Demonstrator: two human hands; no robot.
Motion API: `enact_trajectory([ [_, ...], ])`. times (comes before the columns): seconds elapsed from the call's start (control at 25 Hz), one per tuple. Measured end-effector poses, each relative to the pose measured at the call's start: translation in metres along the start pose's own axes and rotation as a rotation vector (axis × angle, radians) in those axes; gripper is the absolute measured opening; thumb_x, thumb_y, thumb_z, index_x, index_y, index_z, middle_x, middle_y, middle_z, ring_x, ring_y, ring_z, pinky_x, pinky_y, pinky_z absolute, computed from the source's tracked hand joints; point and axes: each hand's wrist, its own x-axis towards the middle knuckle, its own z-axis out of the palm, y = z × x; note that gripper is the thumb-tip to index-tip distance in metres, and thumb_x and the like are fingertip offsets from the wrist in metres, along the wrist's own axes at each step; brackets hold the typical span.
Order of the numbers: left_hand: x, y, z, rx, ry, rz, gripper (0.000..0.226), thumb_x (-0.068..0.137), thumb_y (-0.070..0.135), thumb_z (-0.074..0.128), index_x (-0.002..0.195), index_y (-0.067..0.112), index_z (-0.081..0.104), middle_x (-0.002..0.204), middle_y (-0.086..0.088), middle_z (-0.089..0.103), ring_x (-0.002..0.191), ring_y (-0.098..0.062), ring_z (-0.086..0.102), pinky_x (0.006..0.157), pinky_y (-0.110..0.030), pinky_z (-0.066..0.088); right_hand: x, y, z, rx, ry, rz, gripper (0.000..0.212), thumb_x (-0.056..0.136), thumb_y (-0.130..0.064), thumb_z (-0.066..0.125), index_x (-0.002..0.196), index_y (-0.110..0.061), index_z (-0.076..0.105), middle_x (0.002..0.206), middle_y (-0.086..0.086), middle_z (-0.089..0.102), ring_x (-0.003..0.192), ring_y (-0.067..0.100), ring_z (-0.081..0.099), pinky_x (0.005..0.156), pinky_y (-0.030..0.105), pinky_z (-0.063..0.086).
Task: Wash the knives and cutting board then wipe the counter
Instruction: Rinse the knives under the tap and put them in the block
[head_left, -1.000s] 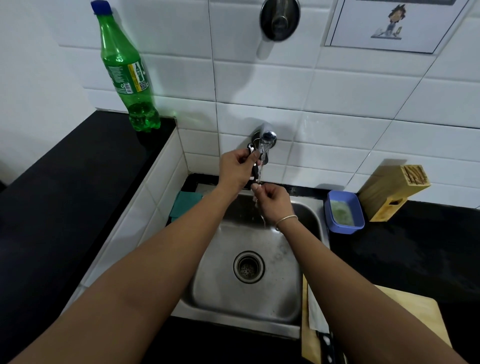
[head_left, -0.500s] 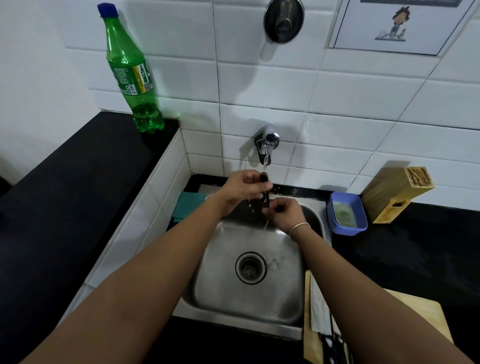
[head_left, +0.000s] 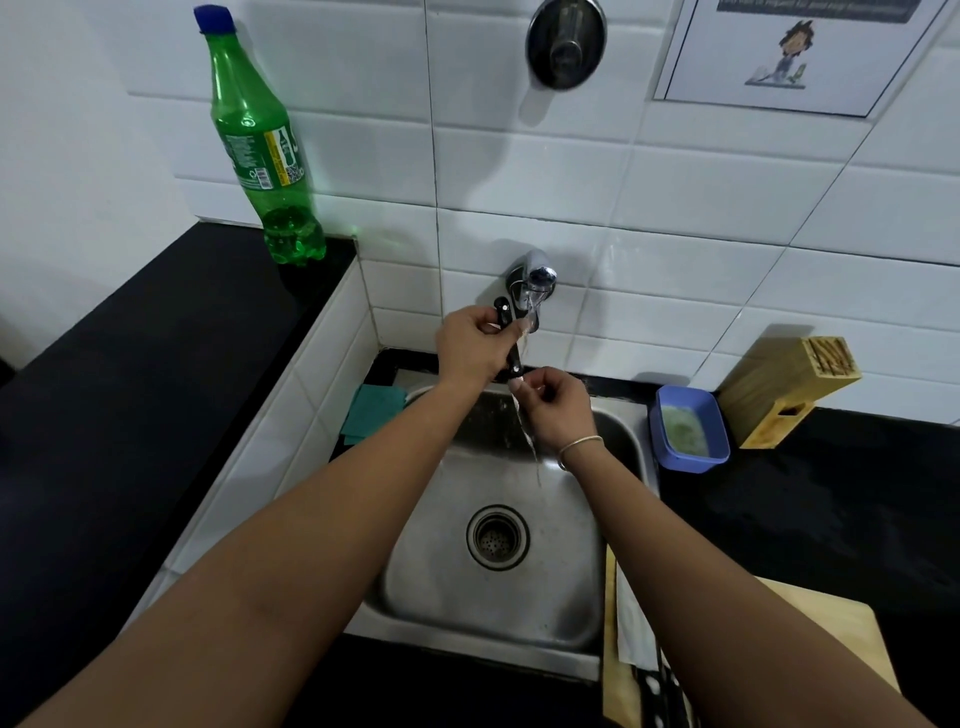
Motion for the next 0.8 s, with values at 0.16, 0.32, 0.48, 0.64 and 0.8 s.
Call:
enact_trajectory([
  [0.16,0.002,-0.008,-0.002,0.025,0.046,-0.017,0.017,0.08,0.026,0.083,0.079,0.021,0.067,0.074,-0.006,0.072,0.07,-0.027,0.071,0.07,-0.049,0.061,-0.009,0.016,-0.012,-0.263,-0.12,0.04,0.028,0.079,-0.005,0.078,0.068,-0.02,0.057,0.069,-0.002,0.06,0.068,0.014,0.056,0.065,0.023,0.048],
  [0.32,0.007,-0.008,-0.007,-0.075,-0.06,-0.086,0.008,0.092,0.008,0.068,0.1,0.009,0.068,0.093,-0.012,0.074,0.084,-0.027,0.072,0.085,-0.048,0.059,-0.017,0.024,-0.022,-0.237,-0.118,0.119,0.024,0.079,-0.018,0.082,0.097,-0.016,0.066,0.088,-0.002,0.062,0.078,0.012,0.058,0.073,0.015,0.049],
  [0.48,-0.006,0.001,-0.003,-0.267,-0.34,-0.141,0.016,0.101,-0.001,0.051,0.114,0.003,0.059,0.096,-0.015,0.071,0.077,-0.023,0.07,0.071,-0.031,0.061,-0.005,0.009,-0.019,-0.029,-0.204,0.142,0.024,0.085,-0.023,0.078,0.097,-0.007,0.065,0.086,0.004,0.062,0.075,0.013,0.058,0.074,0.025,0.052],
  [0.64,-0.011,0.006,-0.001,-0.205,-0.429,-0.192,0.023,0.104,0.005,0.046,0.126,0.005,0.051,0.113,-0.02,0.069,0.087,-0.026,0.072,0.078,-0.037,0.059,0.0,0.01,-0.012,-0.024,-0.173,0.111,0.025,0.085,-0.017,0.077,0.066,-0.011,0.062,0.057,-0.004,0.061,0.052,0.008,0.053,0.055,0.023,0.045],
  [0.8,-0.011,0.005,-0.011,-0.269,-0.556,-0.195,0.029,0.096,0.007,0.061,0.125,0.006,0.056,0.112,-0.014,0.072,0.093,-0.027,0.072,0.082,-0.038,0.058,-0.001,0.009,-0.011,0.05,-0.163,0.085,0.027,0.087,-0.023,0.076,0.065,-0.007,0.071,0.064,0.007,0.071,0.057,0.012,0.06,0.06,0.028,0.05],
])
